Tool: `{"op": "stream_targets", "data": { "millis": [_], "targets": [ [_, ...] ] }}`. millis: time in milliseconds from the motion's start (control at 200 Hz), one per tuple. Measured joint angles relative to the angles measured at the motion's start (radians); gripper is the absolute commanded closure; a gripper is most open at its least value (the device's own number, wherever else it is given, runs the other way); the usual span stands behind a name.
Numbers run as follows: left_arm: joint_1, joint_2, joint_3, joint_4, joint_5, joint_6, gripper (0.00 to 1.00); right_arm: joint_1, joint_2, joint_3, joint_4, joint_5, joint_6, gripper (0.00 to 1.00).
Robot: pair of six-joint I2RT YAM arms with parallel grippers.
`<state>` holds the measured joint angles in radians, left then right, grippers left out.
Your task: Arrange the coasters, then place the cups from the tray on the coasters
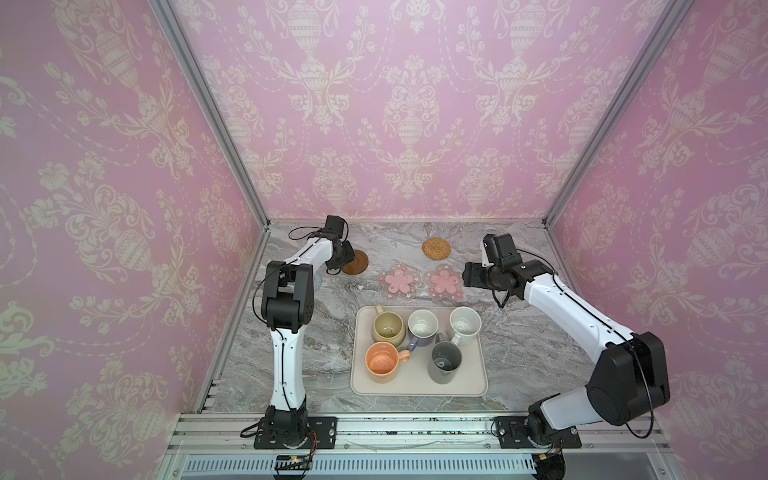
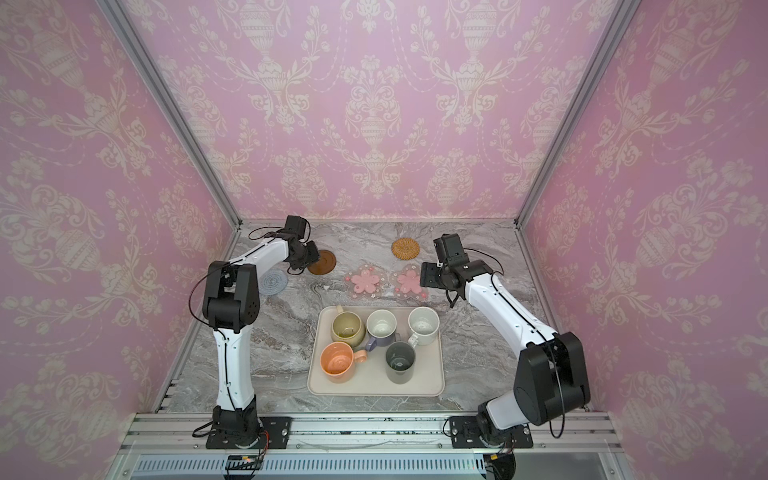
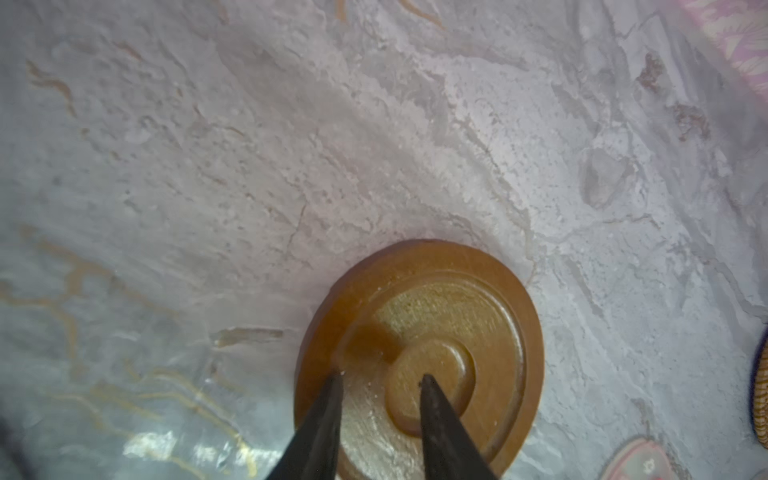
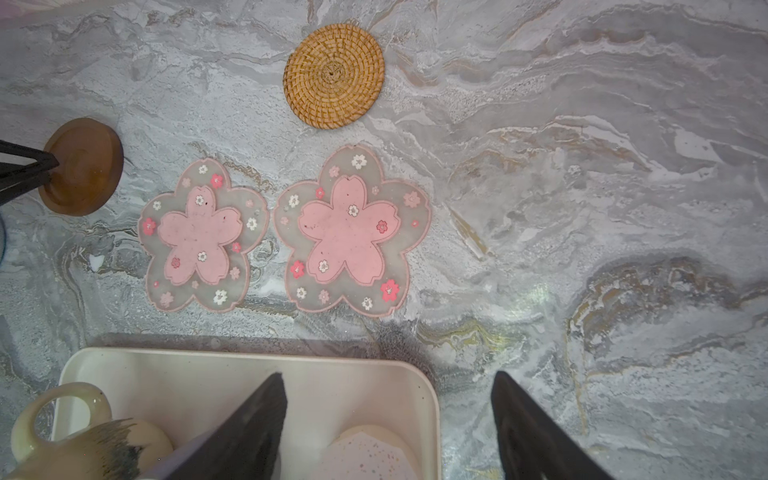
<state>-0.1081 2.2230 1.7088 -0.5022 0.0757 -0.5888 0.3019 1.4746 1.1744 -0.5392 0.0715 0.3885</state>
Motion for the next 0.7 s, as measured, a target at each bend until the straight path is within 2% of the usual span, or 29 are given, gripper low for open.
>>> {"op": "stream_targets", "data": {
  "millis": [295,701],
  "targets": [
    [0.000,-0.116,-0.170,-0.006,-0.020,0.057,0.63,0.000,0.000,0.000,0.003,-0.015,0.027,0.21],
    [-0.015,-0.188,-0.273,-0.008,0.039,0.080,0.63,0.000,-0.017,-0.045,0.021,-0.031,0.060,0.21]
  ]
}}
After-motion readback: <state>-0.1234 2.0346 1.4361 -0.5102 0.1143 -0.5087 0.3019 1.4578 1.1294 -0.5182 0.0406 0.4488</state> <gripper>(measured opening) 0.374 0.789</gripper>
